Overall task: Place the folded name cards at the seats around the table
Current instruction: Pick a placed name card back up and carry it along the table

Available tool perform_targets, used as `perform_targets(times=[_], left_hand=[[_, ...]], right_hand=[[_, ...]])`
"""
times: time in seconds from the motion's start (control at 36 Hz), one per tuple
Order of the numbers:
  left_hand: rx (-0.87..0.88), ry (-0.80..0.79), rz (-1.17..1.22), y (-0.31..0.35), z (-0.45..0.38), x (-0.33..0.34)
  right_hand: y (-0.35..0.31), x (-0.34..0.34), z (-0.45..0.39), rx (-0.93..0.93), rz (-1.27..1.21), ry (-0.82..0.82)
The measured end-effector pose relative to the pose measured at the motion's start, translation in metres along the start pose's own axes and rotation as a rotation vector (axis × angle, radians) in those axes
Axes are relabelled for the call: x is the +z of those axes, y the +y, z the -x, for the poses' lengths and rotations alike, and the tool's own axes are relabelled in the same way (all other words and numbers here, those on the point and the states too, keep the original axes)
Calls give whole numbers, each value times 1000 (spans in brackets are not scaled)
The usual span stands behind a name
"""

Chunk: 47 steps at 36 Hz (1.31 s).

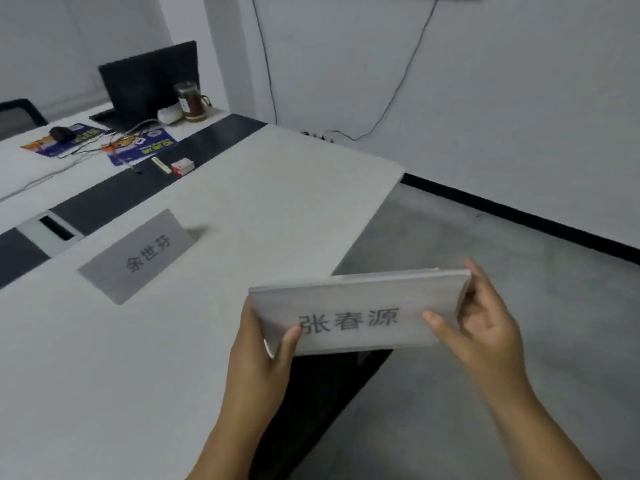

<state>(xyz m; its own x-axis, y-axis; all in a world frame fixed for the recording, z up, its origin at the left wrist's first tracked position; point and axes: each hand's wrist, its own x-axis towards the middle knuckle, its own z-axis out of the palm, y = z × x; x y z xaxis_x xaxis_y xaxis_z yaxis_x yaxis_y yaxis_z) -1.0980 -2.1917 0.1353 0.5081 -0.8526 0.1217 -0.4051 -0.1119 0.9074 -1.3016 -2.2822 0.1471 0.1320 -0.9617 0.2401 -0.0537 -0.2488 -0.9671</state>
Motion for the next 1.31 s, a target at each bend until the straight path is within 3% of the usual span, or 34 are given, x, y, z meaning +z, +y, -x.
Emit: perform_targets(times=[0.17,0.25,0.5,0.67,1.0,1.11,1.31], left_hand=[[91,-264,42,57,-5,163],[38,-406,31,68,0,227],[-188,-639,-77,58,-13,347],[-354,-568,-40,41,-79,406],[-221,-552,57,88,-317,529],[-262,-489,59,89,-379,562],[-419,-344,34,65,-476,608]], right_hand=[[42,-163,-6,98,113,266],[63,-226,-3,161,184,367],[128,-310,-14,457,321,454],[178,-327,-97,520,374,416],[218,-365,-381,470,371,331],[243,-370,-456,479,366,288],[295,-355,-612,439,361,66]])
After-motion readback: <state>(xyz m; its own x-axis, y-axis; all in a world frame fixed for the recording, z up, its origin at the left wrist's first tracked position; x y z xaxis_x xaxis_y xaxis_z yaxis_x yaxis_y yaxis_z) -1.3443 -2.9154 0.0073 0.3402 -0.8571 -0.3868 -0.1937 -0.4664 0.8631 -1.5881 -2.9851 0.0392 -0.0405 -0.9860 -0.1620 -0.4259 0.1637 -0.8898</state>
